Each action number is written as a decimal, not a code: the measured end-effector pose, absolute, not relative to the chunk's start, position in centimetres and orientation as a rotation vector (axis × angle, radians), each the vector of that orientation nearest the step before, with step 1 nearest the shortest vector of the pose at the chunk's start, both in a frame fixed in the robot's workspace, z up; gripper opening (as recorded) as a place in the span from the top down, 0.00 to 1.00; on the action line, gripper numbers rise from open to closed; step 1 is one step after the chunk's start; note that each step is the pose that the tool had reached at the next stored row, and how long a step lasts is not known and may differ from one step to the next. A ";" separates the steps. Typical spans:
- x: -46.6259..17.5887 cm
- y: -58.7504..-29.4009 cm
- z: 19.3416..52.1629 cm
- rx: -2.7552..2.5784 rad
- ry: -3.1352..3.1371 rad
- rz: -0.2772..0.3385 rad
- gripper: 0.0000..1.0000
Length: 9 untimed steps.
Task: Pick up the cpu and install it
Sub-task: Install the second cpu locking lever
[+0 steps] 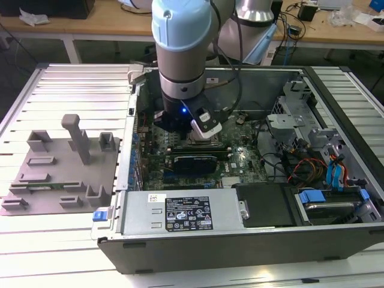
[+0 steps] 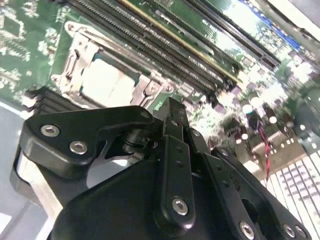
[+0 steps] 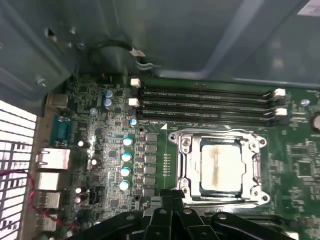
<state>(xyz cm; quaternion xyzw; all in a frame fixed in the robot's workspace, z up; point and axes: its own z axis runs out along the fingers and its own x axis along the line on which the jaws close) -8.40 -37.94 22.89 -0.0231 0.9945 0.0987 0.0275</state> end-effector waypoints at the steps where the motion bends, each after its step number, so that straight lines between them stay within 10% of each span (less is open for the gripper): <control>1: -8.4 -37.9 22.9 -0.071 3.072 0.295 0.89; 9: -7.7 -37.3 22.9 -0.060 3.082 0.180 0.89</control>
